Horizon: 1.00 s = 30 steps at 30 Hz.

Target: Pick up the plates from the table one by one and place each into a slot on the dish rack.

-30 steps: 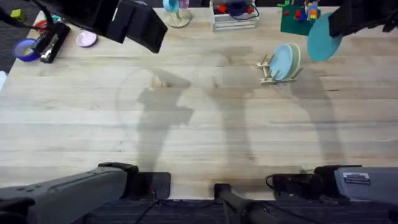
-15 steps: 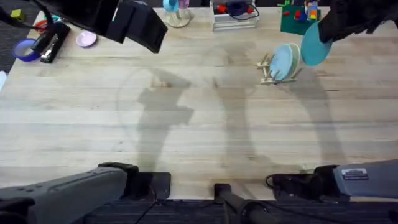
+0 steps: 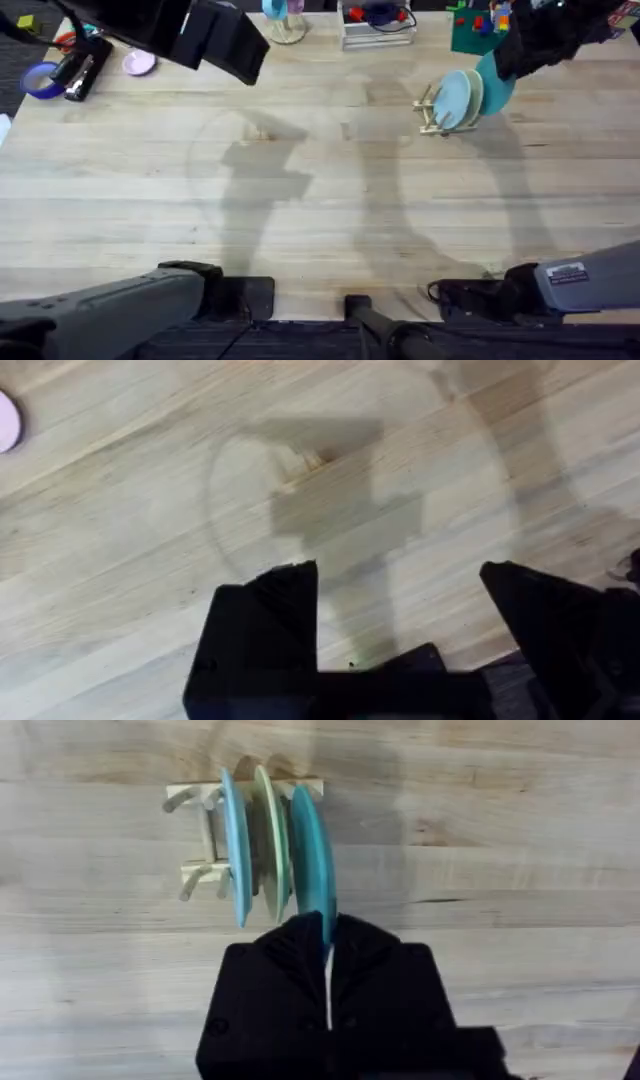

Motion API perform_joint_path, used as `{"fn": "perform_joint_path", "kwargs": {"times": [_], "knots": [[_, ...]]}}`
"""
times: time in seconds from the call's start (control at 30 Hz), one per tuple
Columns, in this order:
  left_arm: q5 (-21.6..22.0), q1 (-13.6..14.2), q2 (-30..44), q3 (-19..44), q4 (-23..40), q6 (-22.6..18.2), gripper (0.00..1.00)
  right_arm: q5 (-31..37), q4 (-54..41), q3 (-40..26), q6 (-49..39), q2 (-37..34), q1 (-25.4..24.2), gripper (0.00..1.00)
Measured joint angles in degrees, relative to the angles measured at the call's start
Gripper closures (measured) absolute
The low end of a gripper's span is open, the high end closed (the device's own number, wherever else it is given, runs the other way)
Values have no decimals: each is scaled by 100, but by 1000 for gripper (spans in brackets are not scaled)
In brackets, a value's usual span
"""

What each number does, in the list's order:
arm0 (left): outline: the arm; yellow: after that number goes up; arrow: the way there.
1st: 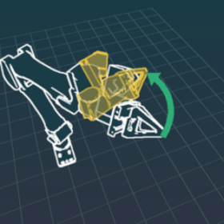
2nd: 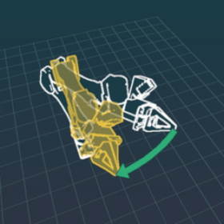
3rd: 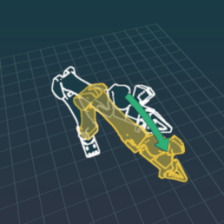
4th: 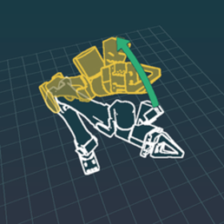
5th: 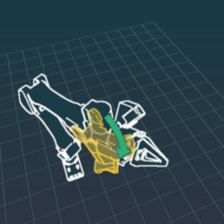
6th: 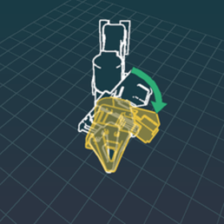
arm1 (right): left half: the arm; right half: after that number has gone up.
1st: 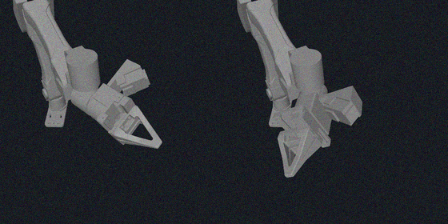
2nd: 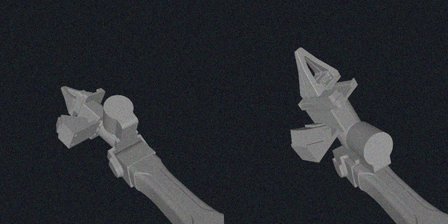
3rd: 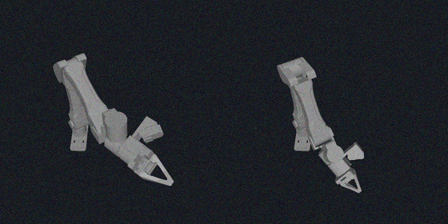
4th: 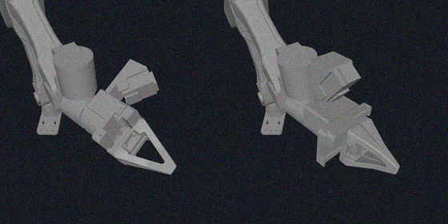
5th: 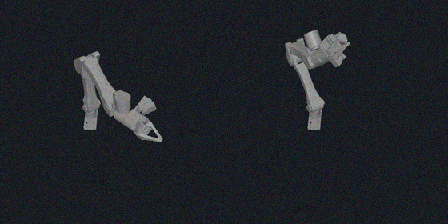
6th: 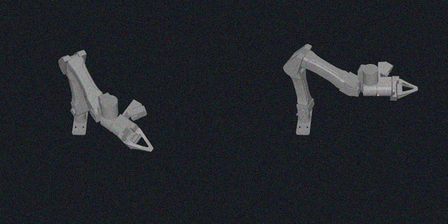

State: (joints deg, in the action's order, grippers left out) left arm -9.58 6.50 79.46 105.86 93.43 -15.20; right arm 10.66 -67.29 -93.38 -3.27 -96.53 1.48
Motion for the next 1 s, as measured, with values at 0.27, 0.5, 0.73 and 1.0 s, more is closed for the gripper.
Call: {"fn": "perform_joint_path", "kwargs": {"times": [0.27, 0.5, 0.73, 1.0], "knots": [[0, 0, 0, 0, 1, 0, 6, -2, 4, 0, 0, -212, 0, 973], [0, 0, 0, 0, -1, 0, 6, -20, 11, 0, 0, -220, 0, 973], [44, 0, 0, 0, 0, 0, 6, -20, 11, 0, 0, -220, 0, 973], [44, 0, 0, 0, 2, 0, 6, -21, 16, 0, 0, -426, 0, 973]]}}
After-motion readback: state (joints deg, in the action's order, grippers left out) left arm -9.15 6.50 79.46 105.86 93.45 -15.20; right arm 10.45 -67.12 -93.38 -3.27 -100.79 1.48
